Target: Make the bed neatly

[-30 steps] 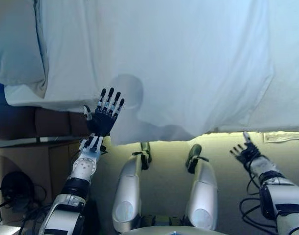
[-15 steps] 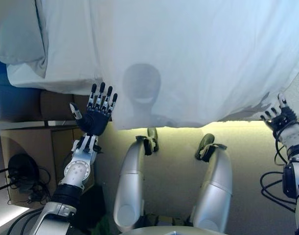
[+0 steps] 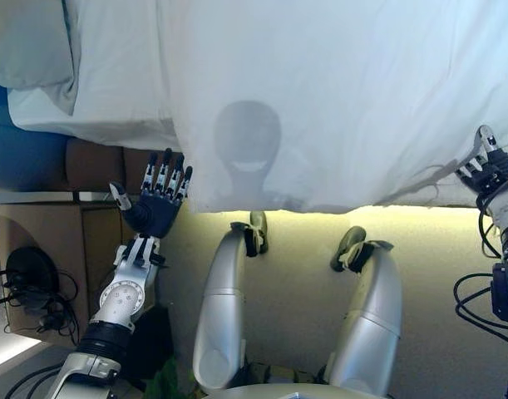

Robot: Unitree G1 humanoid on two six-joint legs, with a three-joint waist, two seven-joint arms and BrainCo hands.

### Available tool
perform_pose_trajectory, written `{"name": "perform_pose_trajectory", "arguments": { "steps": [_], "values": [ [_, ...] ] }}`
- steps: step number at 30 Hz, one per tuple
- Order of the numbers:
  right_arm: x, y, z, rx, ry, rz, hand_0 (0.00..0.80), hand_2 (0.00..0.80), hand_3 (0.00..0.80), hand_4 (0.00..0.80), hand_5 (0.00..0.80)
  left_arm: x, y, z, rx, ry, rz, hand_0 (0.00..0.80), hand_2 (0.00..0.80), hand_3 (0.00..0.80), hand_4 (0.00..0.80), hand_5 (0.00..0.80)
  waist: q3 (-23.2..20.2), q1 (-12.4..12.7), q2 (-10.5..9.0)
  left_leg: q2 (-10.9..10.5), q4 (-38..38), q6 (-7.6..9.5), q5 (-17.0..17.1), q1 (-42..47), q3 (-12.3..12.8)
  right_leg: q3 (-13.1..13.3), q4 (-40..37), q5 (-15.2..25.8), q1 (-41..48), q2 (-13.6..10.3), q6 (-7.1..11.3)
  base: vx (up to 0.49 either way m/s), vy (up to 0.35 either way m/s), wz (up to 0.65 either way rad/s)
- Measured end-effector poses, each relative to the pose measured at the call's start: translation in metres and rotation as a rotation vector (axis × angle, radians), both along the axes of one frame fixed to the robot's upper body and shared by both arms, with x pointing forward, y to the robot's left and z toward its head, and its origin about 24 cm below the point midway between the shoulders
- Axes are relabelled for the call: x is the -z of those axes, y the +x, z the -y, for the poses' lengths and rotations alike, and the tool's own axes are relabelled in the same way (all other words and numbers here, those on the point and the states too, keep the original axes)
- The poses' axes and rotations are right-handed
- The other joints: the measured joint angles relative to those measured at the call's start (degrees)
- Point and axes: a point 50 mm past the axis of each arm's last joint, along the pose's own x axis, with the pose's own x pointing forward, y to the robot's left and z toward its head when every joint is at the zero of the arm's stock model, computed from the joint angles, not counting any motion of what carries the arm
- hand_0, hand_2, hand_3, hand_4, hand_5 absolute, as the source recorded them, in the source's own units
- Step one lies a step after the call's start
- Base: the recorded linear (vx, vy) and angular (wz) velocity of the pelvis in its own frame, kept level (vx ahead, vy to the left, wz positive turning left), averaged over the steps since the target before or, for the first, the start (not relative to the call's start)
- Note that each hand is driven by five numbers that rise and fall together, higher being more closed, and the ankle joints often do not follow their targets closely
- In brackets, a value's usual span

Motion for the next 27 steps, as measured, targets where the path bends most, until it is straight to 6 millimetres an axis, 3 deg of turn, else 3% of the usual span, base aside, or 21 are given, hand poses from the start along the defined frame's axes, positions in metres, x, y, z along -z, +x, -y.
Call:
{"name": "perform_pose_trajectory", "arguments": {
  "steps": [1, 3, 4, 16, 27],
  "values": [
    [-0.001, 0.000, 0.000, -0.005, -0.009, -0.002, 0.044, 0.044, 0.044, 0.044, 0.044, 0.000, -0.001, -0.003, -0.005, 0.000, -0.001, 0.000, 0.000, 0.000, 0.000, 0.000, 0.00, -0.01, 0.00, 0.00, 0.07, -0.01, 0.00, -0.03, -0.06, -0.02, 0.09, -0.06, 0.00, 0.01, -0.01, 0.000, 0.000, 0.00],
    [-0.002, 0.001, 0.000, -0.009, -0.023, -0.008, 0.643, 0.643, 0.643, 0.643, 0.643, 0.000, -0.002, -0.006, -0.008, -0.002, -0.006, 0.000, 0.000, 0.000, 0.000, 0.000, 0.00, 0.00, 0.00, 0.00, 0.13, -0.01, 0.00, -0.04, -0.14, -0.02, 0.23, -0.16, 0.00, 0.01, -0.05, 0.000, 0.000, 0.00],
    [-0.002, 0.001, 0.000, -0.008, -0.024, -0.008, 0.800, 0.800, 0.800, 0.800, 0.800, 0.001, -0.003, -0.007, -0.010, -0.003, -0.009, 0.000, 0.000, 0.000, 0.000, 0.000, 0.00, -0.04, 0.00, 0.00, 0.13, -0.02, 0.00, -0.06, -0.16, -0.04, 0.23, -0.17, 0.00, 0.01, -0.06, 0.000, 0.000, 0.00],
    [-0.002, -0.001, 0.002, -0.027, -0.084, -0.022, 0.800, 0.800, 0.800, 0.800, 0.800, 0.001, -0.004, -0.009, 0.020, 0.003, -0.023, 0.000, 0.000, 0.000, 0.000, 0.000, 0.00, 0.03, 0.00, -0.01, -1.05, 0.08, 0.11, 1.87, -0.70, -1.14, -1.67, 0.09, 2.99, 0.26, 0.18, 0.002, 0.004, 0.00],
    [0.042, -0.026, 0.012, -0.062, -0.210, -0.227, 0.800, 0.800, 0.800, 0.800, 0.800, 0.008, -0.009, -0.002, 0.063, 0.012, -0.016, 0.000, 0.000, 0.000, 0.000, 0.000, 0.04, -0.22, -0.14, -0.06, -8.38, 0.15, 0.60, 10.82, 0.67, -2.09, -11.26, 2.83, 12.65, 2.06, 2.06, 0.027, 0.024, -0.04]
  ]
}}
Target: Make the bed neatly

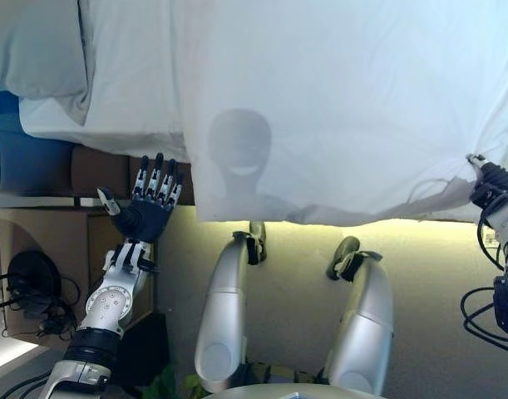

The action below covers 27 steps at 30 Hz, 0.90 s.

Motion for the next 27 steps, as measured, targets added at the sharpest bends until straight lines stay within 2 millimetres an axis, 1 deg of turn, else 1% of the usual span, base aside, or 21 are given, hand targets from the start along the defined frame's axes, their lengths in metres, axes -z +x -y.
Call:
{"name": "perform_pose_trajectory", "arguments": {
  "steps": [2, 5, 9, 13, 14, 15, 16, 18, 23, 25, 27],
  "values": [
    [0.010, -0.006, 0.001, -0.007, 0.002, -0.026, 0.800, 0.800, 0.800, 0.800, 0.800, 0.000, 0.000, 0.002, 0.012, 0.000, 0.005, 0.000, 0.000, 0.000, 0.000, 0.000, -0.03, -0.22, -0.33, -0.27, -1.41, 0.02, -0.01, 1.82, 0.04, -0.47, -1.81, 0.30, 2.16, 0.04, 0.40, 0.040, 0.011, 0.01],
    [0.027, -0.014, 0.000, -0.016, 0.034, -0.053, 0.800, 0.800, 0.800, 0.800, 0.800, 0.001, 0.000, 0.002, 0.014, 0.002, 0.009, 0.000, 0.000, 0.000, 0.000, 0.000, -0.09, -0.20, -1.54, -0.43, -3.09, 0.01, -0.01, 4.14, 0.16, -0.68, -3.67, 0.48, 4.57, 0.17, 0.70, 0.053, -0.007, 0.02],
    [0.054, -0.020, -0.011, -0.045, 0.102, -0.082, 0.800, 0.800, 0.800, 0.800, 0.800, 0.004, -0.002, 0.007, 0.035, 0.011, 0.002, 0.000, 0.000, 0.000, 0.000, 0.000, -0.43, -0.41, -3.51, -0.65, -5.20, 0.00, -0.01, 7.02, 0.37, -0.80, -6.29, 0.81, 7.62, 0.54, 1.24, 0.042, -0.011, -0.01],
    [0.069, -0.019, -0.024, -0.077, 0.135, -0.104, 0.800, 0.800, 0.800, 0.800, 0.800, 0.004, -0.002, 0.006, 0.031, 0.030, 0.003, 0.000, 0.000, 0.000, 0.000, 0.000, -0.66, -0.81, -4.98, -0.69, -6.05, 0.02, -0.01, 7.64, 0.66, -0.62, -7.82, 1.24, 8.44, 1.05, 1.57, 0.000, 0.000, 0.00],
    [0.071, -0.019, -0.027, -0.084, 0.133, -0.112, 0.734, 0.734, 0.734, 0.734, 0.734, 0.004, -0.002, 0.006, 0.028, 0.033, 0.004, 0.000, 0.000, 0.000, 0.000, 0.000, -0.67, -0.93, -5.23, -0.72, -6.10, 0.03, -0.02, 7.63, 0.74, -0.56, -7.90, 1.27, 8.42, 1.04, 1.61, 0.000, 0.000, 0.00],
    [0.074, -0.018, -0.029, -0.090, 0.128, -0.123, 0.232, 0.232, 0.232, 0.232, 0.232, 0.004, -0.002, 0.005, 0.025, 0.034, 0.005, 0.000, 0.000, 0.000, 0.000, 0.000, -0.69, -1.07, -5.38, -0.78, -6.11, 0.07, -0.05, 7.64, 0.78, -0.48, -8.00, 1.30, 8.42, 1.03, 1.67, 0.000, 0.000, 0.00],
    [0.076, -0.019, -0.030, -0.094, 0.123, -0.142, 0.000, 0.000, 0.000, 0.000, 0.000, 0.004, -0.002, 0.005, 0.025, 0.035, 0.006, 0.000, 0.000, 0.000, 0.000, 0.000, -0.67, -1.17, -5.42, -0.82, -6.10, 0.11, -0.07, 7.63, 0.81, -0.42, -8.04, 1.31, 8.43, 1.02, 1.70, 0.000, 0.000, 0.00],
    [0.085, -0.025, -0.030, -0.081, 0.117, -0.211, 0.000, 0.000, 0.000, 0.000, 0.000, 0.004, -0.002, 0.005, 0.024, 0.036, 0.005, 0.000, 0.000, 0.000, 0.000, 0.000, -0.67, -1.34, -5.43, -0.89, -6.04, 0.14, -0.09, 7.63, 0.91, -0.35, -8.20, 1.37, 8.41, 0.98, 1.79, 0.000, 0.000, 0.00],
    [0.117, -0.058, -0.023, -0.008, 0.134, -0.425, 0.000, 0.000, 0.000, 0.000, 0.000, 0.004, -0.001, 0.004, 0.007, 0.045, -0.007, 0.000, 0.000, 0.000, 0.000, 0.000, -0.67, -1.78, -5.42, -0.94, -6.06, 0.26, -0.18, 7.64, 1.06, -0.10, -8.26, 1.45, 8.41, 0.99, 1.91, 0.000, 0.000, 0.00],
    [0.134, -0.079, -0.022, 0.007, 0.141, -0.570, 0.000, 0.000, 0.000, 0.000, 0.000, 0.004, -0.001, 0.005, 0.004, 0.047, -0.020, 0.000, 0.000, 0.000, 0.000, 0.000, -0.67, -1.68, -5.42, -0.99, -6.11, 0.29, -0.19, 7.63, 1.15, 0.13, -8.27, 1.52, 8.31, 1.02, 2.01, 0.000, 0.000, 0.00],
    [0.155, -0.108, -0.023, 0.031, 0.172, -0.721, 0.000, 0.000, 0.000, 0.000, 0.000, 0.005, -0.002, 0.005, -0.001, 0.048, -0.030, 0.000, 0.000, 0.000, 0.000, 0.000, -0.66, -1.64, -5.41, -1.07, -6.14, 0.31, -0.19, 7.61, 1.26, 0.32, -8.36, 1.64, 8.23, 1.02, 2.11, -0.001, -0.010, -0.03]
  ]
}}
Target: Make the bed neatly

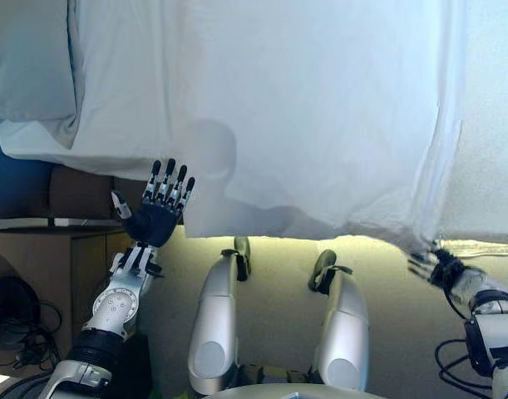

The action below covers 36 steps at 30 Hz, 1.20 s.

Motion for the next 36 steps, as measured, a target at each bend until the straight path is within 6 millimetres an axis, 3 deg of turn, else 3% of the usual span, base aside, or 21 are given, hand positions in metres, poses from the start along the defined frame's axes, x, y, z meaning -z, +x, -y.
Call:
{"name": "perform_pose_trajectory", "arguments": {
  "steps": [2, 5, 12, 15, 20, 21, 24, 32, 36],
  "values": [
    [0.015, -0.027, 0.001, 0.024, 0.018, -0.114, 0.000, 0.000, 0.000, 0.000, 0.000, -0.001, -0.001, 0.000, 0.001, 0.007, -0.005, 0.000, 0.000, 0.000, 0.000, 0.000, 0.02, 0.01, 0.03, -0.09, -0.01, 0.07, -0.01, -0.06, 0.04, 0.12, -0.12, 0.11, -0.04, -0.01, 0.06, 0.000, 0.000, 0.00],
    [0.023, -0.048, 0.003, 0.032, 0.017, -0.197, 0.000, 0.000, 0.000, 0.000, 0.000, -0.004, -0.002, -0.001, 0.004, 0.017, -0.001, 0.000, 0.000, 0.000, 0.000, 0.000, 0.06, -0.75, 0.11, -0.09, 0.00, 0.18, 0.02, -0.15, 0.18, 0.28, -0.19, 0.21, -0.20, 0.00, 0.13, 0.000, 0.000, 0.00],
    [0.022, -0.049, 0.004, 0.023, 0.009, -0.209, 0.000, 0.000, 0.000, 0.000, 0.000, -0.004, -0.003, -0.001, 0.000, 0.021, -0.020, 0.000, 0.000, 0.000, 0.000, 0.000, 0.36, -1.51, 0.82, 0.05, -0.02, 0.16, 0.07, -0.76, 0.18, 0.36, 0.03, 0.28, -0.98, 0.12, 0.03, 0.000, 0.000, 0.00],
    [0.019, -0.039, 0.007, 0.022, -0.029, -0.118, 0.000, 0.000, 0.000, 0.000, 0.000, -0.006, -0.005, 0.000, 0.008, 0.020, -0.015, 0.000, 0.000, 0.000, 0.000, 0.000, 0.39, -1.55, 0.90, 0.02, 0.21, 0.19, 0.07, -0.85, 0.19, 0.39, -0.05, 0.35, -0.94, 0.11, 0.13, 0.000, 0.000, 0.00],
    [-0.006, 0.017, -0.005, -0.094, -0.078, 0.263, 0.000, 0.000, 0.000, 0.000, 0.000, -0.002, -0.006, -0.002, 0.000, 0.036, -0.028, 0.000, 0.000, 0.000, 0.000, 0.000, 0.41, -1.68, 0.93, 0.06, -0.19, 0.20, 0.08, 0.73, 0.39, 0.47, -0.42, 0.54, 0.46, 0.19, 0.11, -0.004, 0.002, -0.01],
    [-0.007, 0.021, -0.008, -0.104, -0.078, 0.289, 0.000, 0.000, 0.000, 0.000, 0.000, 0.000, -0.006, -0.002, -0.002, 0.048, -0.032, 0.000, 0.000, 0.000, 0.000, 0.000, 0.40, -1.63, 0.93, 0.09, -0.32, 0.19, 0.07, 1.33, 0.40, 0.46, -0.60, 0.54, 1.11, 0.26, 0.10, 0.000, 0.000, 0.00],
    [-0.006, 0.031, -0.019, -0.145, -0.068, 0.357, 0.000, 0.000, 0.000, 0.000, 0.000, 0.013, -0.007, -0.007, -0.024, 0.120, -0.070, 0.000, 0.000, 0.000, 0.000, 0.000, 0.39, -1.42, 0.94, 0.17, -2.32, 0.15, 0.22, 5.13, 0.53, 0.34, -2.69, 0.94, 4.99, 0.74, 0.14, -0.002, 0.000, -0.02],
    [-0.004, 0.033, -0.029, -0.261, -0.059, 0.398, 0.000, 0.000, 0.000, 0.000, 0.000, 0.078, -0.023, -0.036, -0.121, 0.331, -0.367, 0.000, 0.000, 0.000, 0.000, 0.000, 0.14, -2.93, 0.33, -0.20, -9.20, -0.17, 1.53, 16.18, 1.94, -0.41, -9.59, 2.41, 15.75, 1.20, 0.62, 0.056, 0.018, -0.04],
    [0.000, 0.030, -0.037, -0.344, -0.049, 0.393, 0.000, 0.000, 0.000, 0.000, 0.000, 0.102, -0.038, -0.058, -0.170, 0.369, -0.524, 0.000, 0.000, 0.000, 0.000, 0.000, -1.68, -3.10, -1.39, -0.36, -12.99, -0.90, 2.45, 20.43, 2.46, -0.93, -13.18, 3.32, 19.66, 2.00, 0.78, 0.104, 0.041, -0.06]
  ]
}}
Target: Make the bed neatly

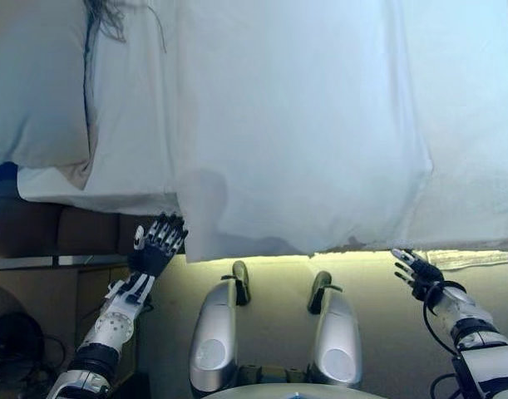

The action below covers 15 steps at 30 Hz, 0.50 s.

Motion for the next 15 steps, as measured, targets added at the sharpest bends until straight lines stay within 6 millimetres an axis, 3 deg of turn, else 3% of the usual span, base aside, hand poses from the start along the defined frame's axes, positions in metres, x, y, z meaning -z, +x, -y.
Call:
{"name": "perform_pose_trajectory", "arguments": {
  "steps": [5, 11, 15],
  "values": [
    [0.024, -0.020, -0.014, -0.049, 0.010, -0.090, 0.000, 0.000, 0.000, 0.000, 0.000, 0.006, -0.006, -0.003, 0.022, -0.039, -0.012, 0.000, 0.000, 0.000, 0.000, 0.000, -4.56, -0.20, -2.55, 0.16, -4.23, -0.89, 0.67, 4.82, 0.98, -0.10, -4.47, 0.70, 4.24, 1.20, -0.05, 0.113, 0.047, -0.10],
    [0.050, -0.050, -0.029, -0.077, 0.060, -0.197, 0.000, 0.000, 0.000, 0.000, 0.000, 0.015, -0.010, 0.022, 0.164, -0.093, 0.046, 0.000, 0.000, 0.000, 0.000, 0.000, -9.69, -1.72, -2.95, 0.11, -10.23, -1.32, 2.01, 9.79, 2.52, -0.21, -12.66, 3.88, 9.60, 2.90, 0.24, 0.085, 0.051, -0.11],
    [0.055, -0.057, -0.030, -0.087, 0.058, -0.241, 0.000, 0.000, 0.000, 0.000, 0.000, 0.005, 0.005, 0.034, 0.284, -0.092, 0.112, 0.000, 0.000, 0.000, 0.000, 0.000, -9.82, -3.16, -3.14, 0.30, -10.36, -1.42, 2.36, 9.03, 2.88, 0.19, -13.32, 4.70, 8.64, 3.32, 0.14, -0.108, 0.054, -0.10]
  ]
}}
